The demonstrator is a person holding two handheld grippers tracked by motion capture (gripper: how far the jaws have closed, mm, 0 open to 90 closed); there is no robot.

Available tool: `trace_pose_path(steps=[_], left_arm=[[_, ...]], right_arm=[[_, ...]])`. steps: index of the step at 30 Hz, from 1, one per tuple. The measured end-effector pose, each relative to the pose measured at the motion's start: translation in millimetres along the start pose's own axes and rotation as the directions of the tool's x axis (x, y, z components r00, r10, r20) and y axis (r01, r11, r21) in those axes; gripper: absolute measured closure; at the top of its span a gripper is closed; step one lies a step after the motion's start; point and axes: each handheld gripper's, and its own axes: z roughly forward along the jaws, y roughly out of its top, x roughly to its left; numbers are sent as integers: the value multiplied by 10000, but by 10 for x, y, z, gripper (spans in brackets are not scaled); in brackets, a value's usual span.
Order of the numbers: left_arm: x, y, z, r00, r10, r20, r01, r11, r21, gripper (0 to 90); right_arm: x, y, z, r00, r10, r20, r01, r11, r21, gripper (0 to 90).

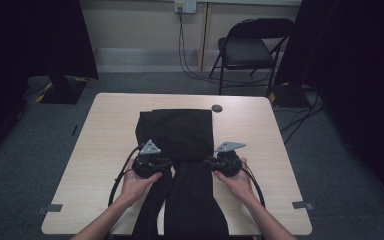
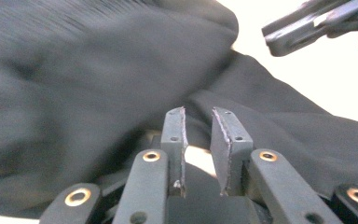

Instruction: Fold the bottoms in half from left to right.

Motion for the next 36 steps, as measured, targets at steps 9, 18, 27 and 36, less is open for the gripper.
trace_pose_path(steps=[9, 18, 27, 36], left_arm=[[-22, -85, 397, 9988, -374, 311, 345, 9954, 891, 713], [161, -159, 110, 9971, -327, -684, 400, 9933, 1084, 900], [180, -259, -24, 9928, -254, -1167, 417, 9894, 1391, 894], [200, -249, -369, 9970, -475, -617, 481, 9988, 88, 621]], right_arm=[[67, -165, 173, 9995, -159, -261, 171, 9988, 453, 769], [42, -187, 129, 9988, -485, 71, 480, 9970, 601, 761], [40, -225, 53, 9950, -921, 376, 889, 9929, 790, 762], [392, -96, -118, 9969, -757, -204, 756, 9971, -76, 538]])
